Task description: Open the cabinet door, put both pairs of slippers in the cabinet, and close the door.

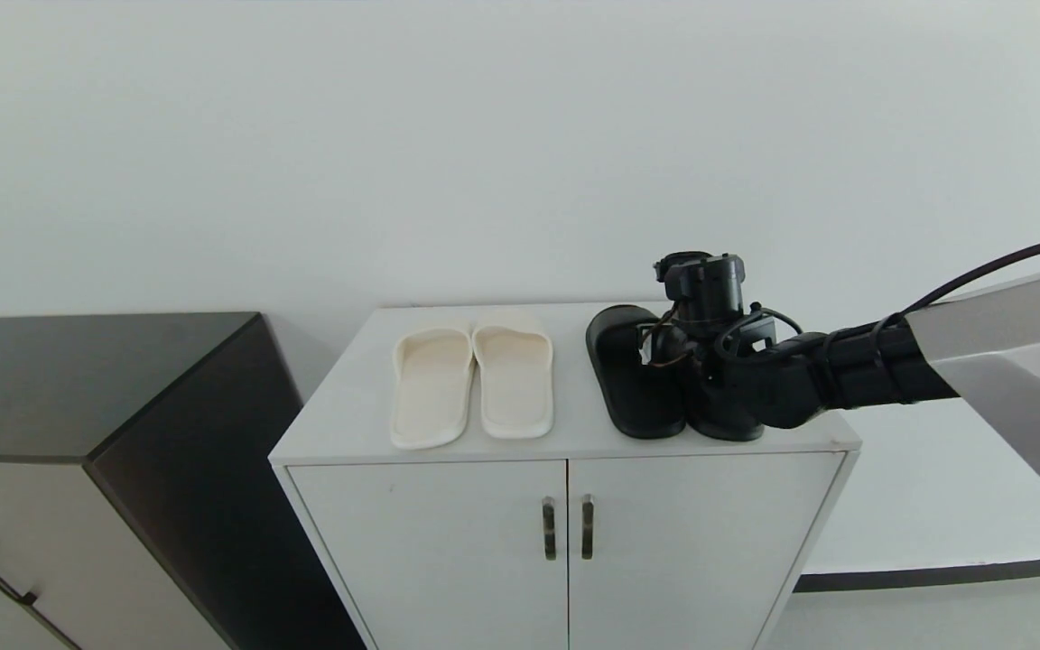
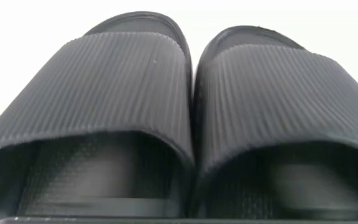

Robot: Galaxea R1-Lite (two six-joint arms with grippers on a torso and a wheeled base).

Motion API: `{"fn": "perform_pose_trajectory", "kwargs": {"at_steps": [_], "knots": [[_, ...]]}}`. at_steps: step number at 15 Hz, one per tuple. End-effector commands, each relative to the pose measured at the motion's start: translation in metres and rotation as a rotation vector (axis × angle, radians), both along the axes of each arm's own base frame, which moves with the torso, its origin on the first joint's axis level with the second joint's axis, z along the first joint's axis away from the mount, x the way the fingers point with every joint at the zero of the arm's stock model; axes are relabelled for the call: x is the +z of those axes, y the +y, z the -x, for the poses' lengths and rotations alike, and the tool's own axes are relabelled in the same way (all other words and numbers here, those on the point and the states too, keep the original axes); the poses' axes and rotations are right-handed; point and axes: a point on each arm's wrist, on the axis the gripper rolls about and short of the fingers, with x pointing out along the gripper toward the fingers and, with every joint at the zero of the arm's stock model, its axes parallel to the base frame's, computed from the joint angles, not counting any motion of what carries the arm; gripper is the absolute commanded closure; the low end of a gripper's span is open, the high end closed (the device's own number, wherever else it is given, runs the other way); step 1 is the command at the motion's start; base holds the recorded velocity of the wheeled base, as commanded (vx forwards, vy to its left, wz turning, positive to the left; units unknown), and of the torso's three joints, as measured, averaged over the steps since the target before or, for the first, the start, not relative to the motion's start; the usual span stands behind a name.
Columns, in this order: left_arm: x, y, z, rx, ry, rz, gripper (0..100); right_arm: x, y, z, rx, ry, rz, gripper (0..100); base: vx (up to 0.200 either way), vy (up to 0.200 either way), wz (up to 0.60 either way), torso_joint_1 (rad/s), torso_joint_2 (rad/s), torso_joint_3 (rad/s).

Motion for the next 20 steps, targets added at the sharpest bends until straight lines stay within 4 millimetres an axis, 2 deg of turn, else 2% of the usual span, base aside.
{"fn": "perform_pose_trajectory", "kwargs": {"at_steps": [1, 4, 7, 8, 10, 11, 12, 15, 17, 18, 20], "knots": [[0.0, 0.0, 0.0, 0.0, 0.001, 0.002, 100, -0.004, 0.002, -0.004, -0.001, 0.002, 0.001, 100, 0.0, 0.0, 0.0, 0.0, 0.0, 0.0], [0.0, 0.0, 0.0, 0.0, -0.001, 0.002, 100, -0.002, 0.004, -0.008, -0.004, -0.013, -0.007, 100, 0.0, 0.0, 0.0, 0.0, 0.0, 0.0], [0.0, 0.0, 0.0, 0.0, 0.001, 0.002, 100, 0.013, 0.006, 0.003, 0.006, -0.037, -0.022, 100, 0.0, 0.0, 0.0, 0.0, 0.0, 0.0], [0.0, 0.0, 0.0, 0.0, 0.001, 0.002, 100, 0.029, 0.006, 0.018, 0.027, -0.055, -0.032, 100, 0.0, 0.0, 0.0, 0.0, 0.0, 0.0], [0.0, 0.0, 0.0, 0.0, 0.001, 0.002, 100, 0.047, 0.004, 0.044, 0.063, -0.064, -0.04, 100, 0.0, 0.0, 0.0, 0.0, 0.0, 0.0], [0.0, 0.0, 0.0, 0.0, 0.001, 0.002, 100, 0.055, 0.001, 0.065, 0.092, -0.062, -0.028, 100, 0.0, 0.0, 0.0, 0.0, 0.0, 0.0], [0.0, 0.0, 0.0, 0.0, 0.001, 0.002, 100, 0.059, -0.006, 0.097, 0.159, -0.042, -0.012, 100, 0.0, 0.0, 0.0, 0.0, 0.0, 0.0], [0.0, 0.0, 0.0, 0.0, 0.001, 0.005, 100, 0.056, -0.028, 0.163, 0.273, -0.012, -0.005, 100, 0.0, 0.0, 0.0, 0.0, 0.0, 0.0], [0.0, 0.0, 0.0, 0.0, 0.001, 0.003, 100, 0.049, -0.044, 0.192, 0.306, -0.004, -0.003, 100, 0.0, 0.0, 0.0, 0.0, 0.0, 0.0], [0.0, 0.0, 0.0, 0.0, 0.001, 0.005, 100, 0.046, -0.048, 0.202, 0.341, 0.002, -0.005, 100, 0.0, 0.0, 0.0, 0.0, 0.0, 0.0], [0.0, 0.0, 0.0, 0.0, 0.001, 0.006, 100, 0.043, -0.045, 0.21, 0.392, 0.011, -0.006, 100, 0.0, 0.0, 0.0, 0.0, 0.0, 0.0]]}}
